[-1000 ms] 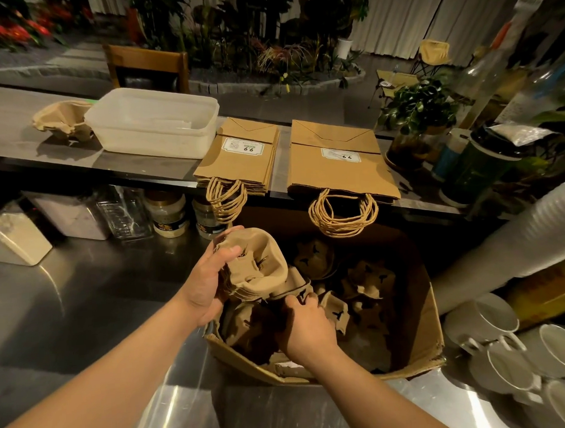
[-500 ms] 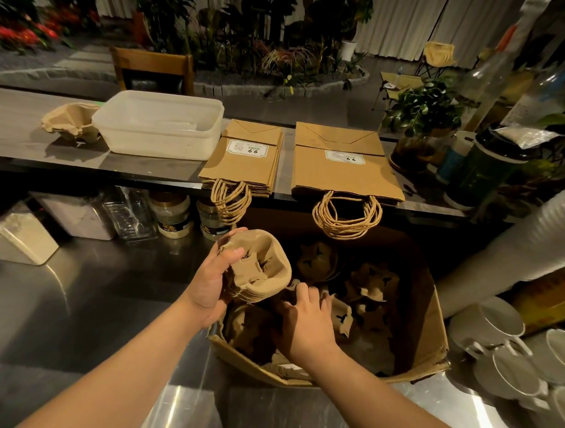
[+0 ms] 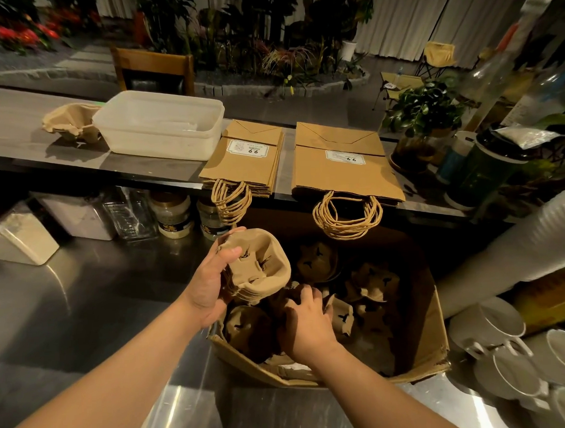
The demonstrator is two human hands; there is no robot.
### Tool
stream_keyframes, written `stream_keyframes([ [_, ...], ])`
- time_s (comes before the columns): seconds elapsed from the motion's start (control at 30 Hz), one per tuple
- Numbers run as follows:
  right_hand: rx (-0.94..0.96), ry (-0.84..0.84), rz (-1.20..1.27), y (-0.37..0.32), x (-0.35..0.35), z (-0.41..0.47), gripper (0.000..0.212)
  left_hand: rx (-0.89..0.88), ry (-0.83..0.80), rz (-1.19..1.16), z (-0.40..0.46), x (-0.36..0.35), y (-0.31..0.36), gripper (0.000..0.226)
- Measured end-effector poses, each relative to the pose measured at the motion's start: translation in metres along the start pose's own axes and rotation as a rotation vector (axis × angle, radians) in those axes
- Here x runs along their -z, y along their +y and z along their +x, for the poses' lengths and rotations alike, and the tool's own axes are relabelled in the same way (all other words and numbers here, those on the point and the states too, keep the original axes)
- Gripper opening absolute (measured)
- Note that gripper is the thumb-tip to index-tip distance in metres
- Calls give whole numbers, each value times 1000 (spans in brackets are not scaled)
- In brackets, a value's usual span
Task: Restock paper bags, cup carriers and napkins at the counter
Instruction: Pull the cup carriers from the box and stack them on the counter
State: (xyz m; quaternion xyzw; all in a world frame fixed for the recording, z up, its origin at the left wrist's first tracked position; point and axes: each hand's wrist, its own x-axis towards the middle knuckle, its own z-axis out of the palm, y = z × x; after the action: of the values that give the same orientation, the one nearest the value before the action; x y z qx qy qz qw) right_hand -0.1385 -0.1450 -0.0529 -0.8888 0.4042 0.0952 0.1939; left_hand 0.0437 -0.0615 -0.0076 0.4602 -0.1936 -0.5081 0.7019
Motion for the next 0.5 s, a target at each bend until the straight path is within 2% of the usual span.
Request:
stream_keyframes([
  [0.23, 47, -51, 110, 0, -5, 3, 73, 4, 2, -5, -1, -3, 0, 66],
  [0.33, 49, -97, 83, -3, -3, 6, 61, 5, 1, -9, -1, -3, 1, 66],
  [0.5, 85, -61, 37, -3, 4, 7, 38, 0, 0, 6, -2, -4, 2, 68],
])
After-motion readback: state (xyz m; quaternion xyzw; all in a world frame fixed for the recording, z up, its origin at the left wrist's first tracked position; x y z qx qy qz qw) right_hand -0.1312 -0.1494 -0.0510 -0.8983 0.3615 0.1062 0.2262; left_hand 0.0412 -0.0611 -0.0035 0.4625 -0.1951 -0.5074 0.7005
